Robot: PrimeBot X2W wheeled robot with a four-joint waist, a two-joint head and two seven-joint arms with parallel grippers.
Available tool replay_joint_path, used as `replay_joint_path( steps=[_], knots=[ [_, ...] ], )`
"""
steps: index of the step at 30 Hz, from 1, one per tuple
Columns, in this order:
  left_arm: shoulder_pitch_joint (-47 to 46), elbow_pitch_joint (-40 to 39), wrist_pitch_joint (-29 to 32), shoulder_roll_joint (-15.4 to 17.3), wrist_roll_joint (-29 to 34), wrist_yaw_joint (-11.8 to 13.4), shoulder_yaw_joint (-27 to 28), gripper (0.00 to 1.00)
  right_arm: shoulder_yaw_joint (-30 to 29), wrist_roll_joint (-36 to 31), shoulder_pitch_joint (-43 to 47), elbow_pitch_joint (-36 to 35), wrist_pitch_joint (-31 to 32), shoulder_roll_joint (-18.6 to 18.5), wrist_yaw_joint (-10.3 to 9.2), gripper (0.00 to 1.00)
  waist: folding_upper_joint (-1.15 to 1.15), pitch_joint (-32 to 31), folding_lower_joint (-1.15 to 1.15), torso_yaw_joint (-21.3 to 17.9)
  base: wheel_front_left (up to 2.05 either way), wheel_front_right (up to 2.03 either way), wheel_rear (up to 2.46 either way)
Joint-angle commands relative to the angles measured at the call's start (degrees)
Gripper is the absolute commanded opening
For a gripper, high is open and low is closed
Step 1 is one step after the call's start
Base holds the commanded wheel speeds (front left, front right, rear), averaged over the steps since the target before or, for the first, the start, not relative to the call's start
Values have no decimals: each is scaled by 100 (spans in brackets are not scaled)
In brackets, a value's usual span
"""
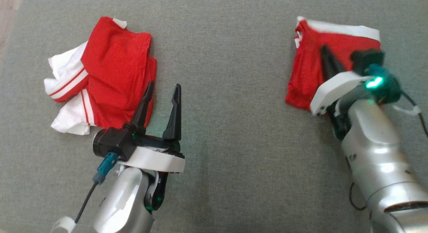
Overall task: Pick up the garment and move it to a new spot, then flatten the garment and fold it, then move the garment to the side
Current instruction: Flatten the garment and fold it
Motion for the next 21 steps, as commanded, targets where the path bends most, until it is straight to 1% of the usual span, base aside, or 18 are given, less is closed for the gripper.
replay_joint_path(
  steps=[1,4,8,11,14,18,21],
  knots=[
    [-187,-183,-54,47,-40,25,116,100,357,241,-41,83,124,125,-5,0,0,-16,0,34,0,0,0],
    [-194,-162,-54,47,-62,40,114,100,733,537,-10,278,136,126,-5,0,0,-69,0,43,0,0,0],
    [-135,-148,-54,47,-38,65,210,100,930,813,-26,274,-72,127,-5,0,0,-205,0,-62,0,0,0],
    [-68,-150,-54,47,-22,60,282,100,788,864,-36,170,-221,125,-5,0,0,-353,0,-178,0,0,0],
    [-8,-172,-54,47,-22,62,331,100,557,875,42,-104,-284,33,-5,0,0,-500,0,-308,0,0,0],
    [87,-163,-54,47,-7,62,374,100,166,787,419,-831,-297,-172,-5,0,0,-718,0,-491,0,0,0],
    [169,-153,-54,47,-5,73,398,100,-85,698,874,-1311,-299,-237,-5,0,0,-869,0,-612,0,0,0]
  ],
)
